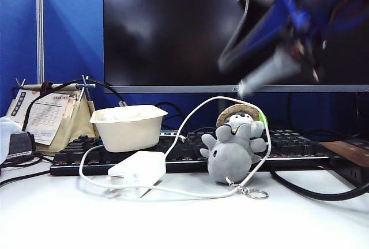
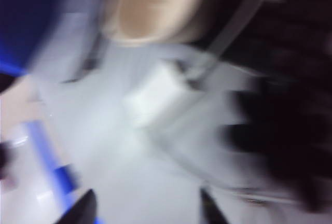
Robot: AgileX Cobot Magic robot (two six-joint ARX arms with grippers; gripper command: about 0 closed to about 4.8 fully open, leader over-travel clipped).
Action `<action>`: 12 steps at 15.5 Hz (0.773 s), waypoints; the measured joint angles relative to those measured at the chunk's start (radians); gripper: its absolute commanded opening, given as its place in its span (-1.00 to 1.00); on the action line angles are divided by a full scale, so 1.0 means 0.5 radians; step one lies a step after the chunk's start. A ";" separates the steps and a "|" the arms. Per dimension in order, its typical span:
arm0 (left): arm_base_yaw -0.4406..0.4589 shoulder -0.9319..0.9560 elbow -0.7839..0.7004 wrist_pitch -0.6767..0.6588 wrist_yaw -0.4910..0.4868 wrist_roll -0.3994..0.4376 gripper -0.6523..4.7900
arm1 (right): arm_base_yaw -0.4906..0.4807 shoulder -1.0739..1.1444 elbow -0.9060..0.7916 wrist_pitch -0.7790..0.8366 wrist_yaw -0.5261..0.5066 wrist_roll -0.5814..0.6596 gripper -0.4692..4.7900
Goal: Identity fluffy octopus among items on the table, put them into the paper lunch box.
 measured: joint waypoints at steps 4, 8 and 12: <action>0.000 0.000 0.000 -0.085 -0.145 0.000 -0.65 | -0.001 0.164 0.000 0.040 0.261 -0.002 0.10; 0.000 0.000 0.000 -0.169 -0.146 0.001 -0.65 | -0.001 0.190 0.000 0.111 0.344 -0.005 0.10; 0.000 0.000 0.000 -0.278 -0.012 0.000 -0.65 | -0.001 0.191 0.000 0.109 0.385 -0.005 0.10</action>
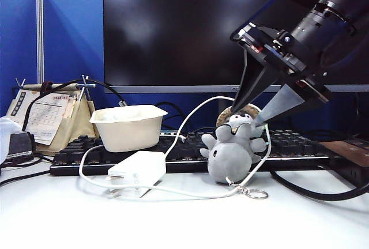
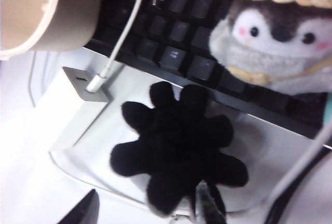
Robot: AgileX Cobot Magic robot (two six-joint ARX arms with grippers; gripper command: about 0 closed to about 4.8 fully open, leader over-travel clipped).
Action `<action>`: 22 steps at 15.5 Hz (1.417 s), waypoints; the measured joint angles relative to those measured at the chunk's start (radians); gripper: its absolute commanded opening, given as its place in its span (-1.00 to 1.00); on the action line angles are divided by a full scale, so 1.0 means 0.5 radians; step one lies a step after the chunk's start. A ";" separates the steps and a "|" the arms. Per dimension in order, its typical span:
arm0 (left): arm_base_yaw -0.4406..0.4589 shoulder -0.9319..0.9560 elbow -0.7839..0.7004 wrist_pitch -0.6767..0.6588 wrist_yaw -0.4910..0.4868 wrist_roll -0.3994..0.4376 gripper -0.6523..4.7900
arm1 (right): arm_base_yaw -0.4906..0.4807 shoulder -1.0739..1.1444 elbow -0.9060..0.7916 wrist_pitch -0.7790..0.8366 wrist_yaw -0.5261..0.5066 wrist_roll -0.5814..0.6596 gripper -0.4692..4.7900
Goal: Identity fluffy octopus among items on the table, put them into the paper lunch box.
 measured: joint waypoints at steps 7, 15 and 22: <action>0.000 0.000 0.000 -0.028 0.164 0.000 -0.65 | 0.000 0.002 0.000 -0.106 0.003 0.000 0.10; 0.000 0.000 0.000 -0.034 0.172 0.000 -0.65 | 0.014 0.186 0.000 -0.123 -0.056 -0.001 0.10; 0.000 0.000 0.000 -0.034 0.172 0.001 -0.65 | 0.015 0.240 0.001 -0.002 -0.092 0.000 -0.37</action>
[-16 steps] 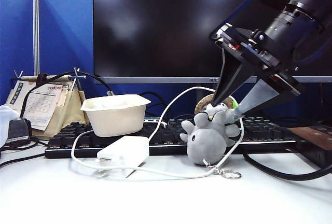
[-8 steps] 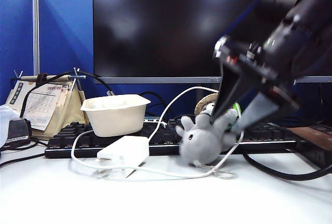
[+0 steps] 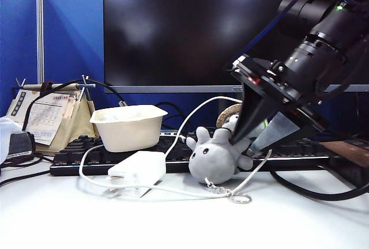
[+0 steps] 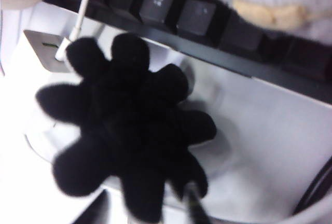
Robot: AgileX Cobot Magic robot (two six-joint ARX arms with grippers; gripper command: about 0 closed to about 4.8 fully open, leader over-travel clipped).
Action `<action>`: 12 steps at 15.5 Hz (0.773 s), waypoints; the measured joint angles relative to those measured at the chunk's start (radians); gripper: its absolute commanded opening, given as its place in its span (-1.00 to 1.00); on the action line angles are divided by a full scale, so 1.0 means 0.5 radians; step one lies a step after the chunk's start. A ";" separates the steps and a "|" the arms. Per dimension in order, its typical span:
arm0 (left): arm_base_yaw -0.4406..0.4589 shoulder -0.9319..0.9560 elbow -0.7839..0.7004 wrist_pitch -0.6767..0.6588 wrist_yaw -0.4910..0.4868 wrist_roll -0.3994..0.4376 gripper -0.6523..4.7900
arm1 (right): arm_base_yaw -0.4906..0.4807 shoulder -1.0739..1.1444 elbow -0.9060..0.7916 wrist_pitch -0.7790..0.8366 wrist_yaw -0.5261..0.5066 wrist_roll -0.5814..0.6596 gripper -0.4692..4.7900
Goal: Identity fluffy octopus among items on the table, put them into the paper lunch box.
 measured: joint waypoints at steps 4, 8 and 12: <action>0.000 0.000 0.000 0.000 0.000 -0.001 -0.65 | 0.000 0.000 0.001 0.006 -0.001 -0.001 -0.52; 0.000 0.000 0.000 0.000 0.000 -0.001 -0.65 | 0.000 -0.001 0.001 0.067 -0.097 -0.005 -0.84; 0.000 0.000 0.000 0.000 0.000 -0.001 -0.65 | 0.000 -0.001 0.001 0.117 -0.117 -0.004 -0.84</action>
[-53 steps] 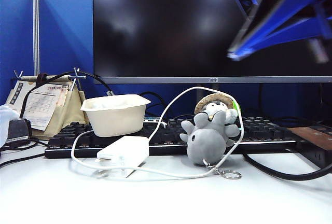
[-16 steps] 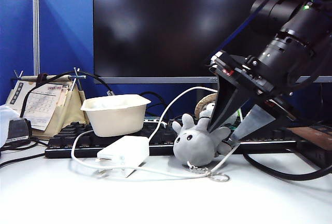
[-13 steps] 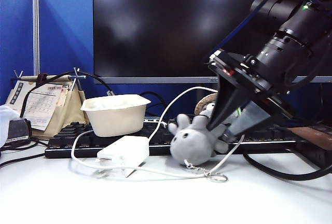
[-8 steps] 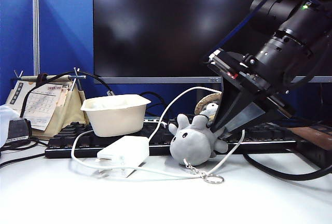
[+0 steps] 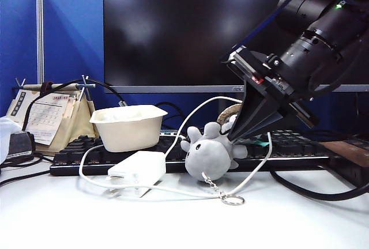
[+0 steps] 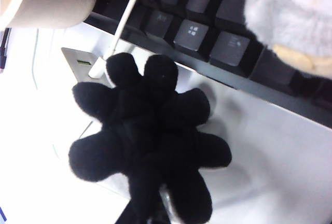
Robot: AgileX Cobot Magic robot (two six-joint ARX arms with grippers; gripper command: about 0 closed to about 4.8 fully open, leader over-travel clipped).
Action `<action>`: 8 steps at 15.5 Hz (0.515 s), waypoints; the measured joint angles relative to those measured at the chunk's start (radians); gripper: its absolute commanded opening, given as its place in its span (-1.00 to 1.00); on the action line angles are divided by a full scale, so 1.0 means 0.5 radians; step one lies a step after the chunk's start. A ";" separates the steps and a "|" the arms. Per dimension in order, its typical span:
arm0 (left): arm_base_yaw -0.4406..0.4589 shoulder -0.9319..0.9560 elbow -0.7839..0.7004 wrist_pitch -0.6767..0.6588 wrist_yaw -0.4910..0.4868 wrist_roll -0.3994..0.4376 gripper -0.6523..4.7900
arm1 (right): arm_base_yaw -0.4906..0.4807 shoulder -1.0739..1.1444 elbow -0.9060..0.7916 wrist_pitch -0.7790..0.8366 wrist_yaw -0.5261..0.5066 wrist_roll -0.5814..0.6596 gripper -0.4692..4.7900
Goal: Identity fluffy octopus among items on the table, put them into the paper lunch box.
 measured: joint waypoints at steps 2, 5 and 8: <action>0.000 0.000 0.000 0.000 0.000 0.000 -0.65 | 0.000 0.000 0.011 0.017 0.004 0.000 -0.84; 0.000 0.000 0.000 0.000 0.001 0.001 -0.65 | 0.000 -0.001 0.062 -0.023 0.040 0.000 -0.84; 0.000 0.000 0.000 0.000 0.003 0.000 -0.65 | -0.002 -0.042 0.098 -0.276 0.178 -0.018 -0.84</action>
